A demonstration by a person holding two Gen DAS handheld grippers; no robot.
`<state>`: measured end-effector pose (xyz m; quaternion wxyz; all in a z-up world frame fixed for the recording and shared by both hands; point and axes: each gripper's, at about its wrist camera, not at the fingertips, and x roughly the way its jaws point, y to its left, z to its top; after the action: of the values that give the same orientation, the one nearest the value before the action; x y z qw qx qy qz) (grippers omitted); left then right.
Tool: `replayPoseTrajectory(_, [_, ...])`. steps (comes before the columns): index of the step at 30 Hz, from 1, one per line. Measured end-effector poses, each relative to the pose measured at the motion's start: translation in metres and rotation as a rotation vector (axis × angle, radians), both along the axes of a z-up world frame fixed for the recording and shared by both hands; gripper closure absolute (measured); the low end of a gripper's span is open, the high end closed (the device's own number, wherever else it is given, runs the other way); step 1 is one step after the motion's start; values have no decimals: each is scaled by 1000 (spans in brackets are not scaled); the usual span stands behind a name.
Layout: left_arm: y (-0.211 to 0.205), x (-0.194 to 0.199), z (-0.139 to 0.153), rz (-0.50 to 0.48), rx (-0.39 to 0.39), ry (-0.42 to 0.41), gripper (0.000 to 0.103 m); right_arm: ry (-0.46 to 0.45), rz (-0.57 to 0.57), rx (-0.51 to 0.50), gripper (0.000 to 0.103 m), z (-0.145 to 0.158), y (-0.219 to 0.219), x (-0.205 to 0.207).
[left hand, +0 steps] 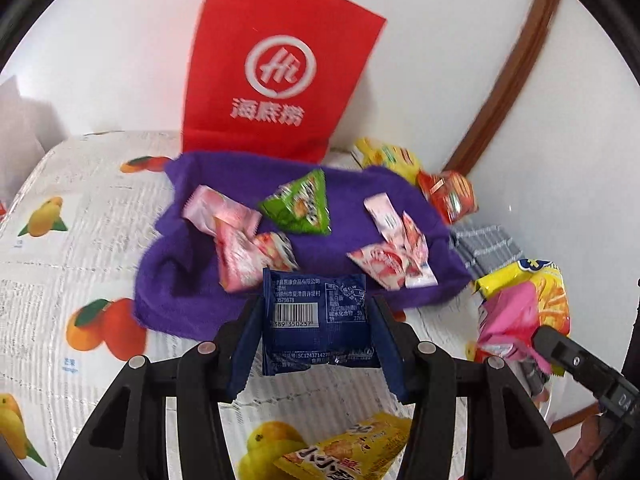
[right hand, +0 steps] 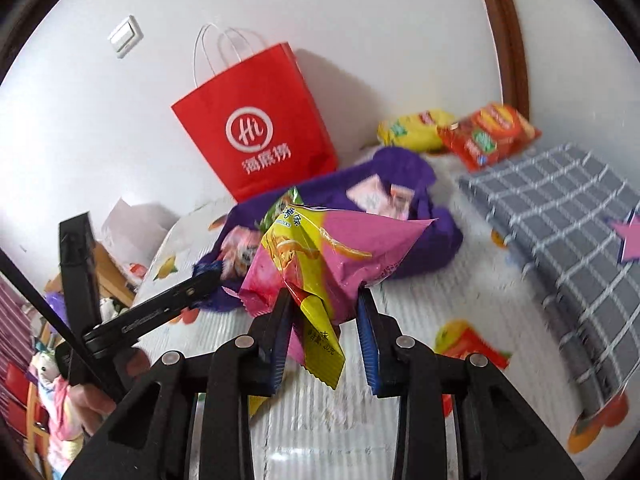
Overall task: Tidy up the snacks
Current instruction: 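Carry both bags over the towel while the right tool opens to drop the chip bag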
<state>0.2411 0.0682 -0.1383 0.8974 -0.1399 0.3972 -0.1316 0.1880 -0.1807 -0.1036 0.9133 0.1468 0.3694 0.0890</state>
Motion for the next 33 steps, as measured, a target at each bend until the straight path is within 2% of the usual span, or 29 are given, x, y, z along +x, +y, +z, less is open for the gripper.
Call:
replayPoseTrajectory(11, [36, 3, 10, 156, -1, -52, 52, -71, -11, 12, 72, 22, 8, 57])
replayPoseTrajectory(18, [44, 7, 4, 193, 1, -43, 52, -91, 37, 18, 72, 22, 27, 98])
replayPoseTrajectory(21, [44, 8, 2, 209, 22, -51, 52, -106, 66, 8, 72, 16, 36, 115])
replayPoseTrajectory(24, [45, 9, 1, 231, 53, -55, 52, -130, 83, -51, 72, 3, 46, 130])
replayPoseTrajectory(27, [46, 12, -3, 250, 85, -47, 52, -90, 100, -114, 72, -13, 51, 140])
replayPoseTrajectory(33, [39, 16, -10, 253, 130, -40, 52, -34, 95, -141, 72, -42, 45, 144])
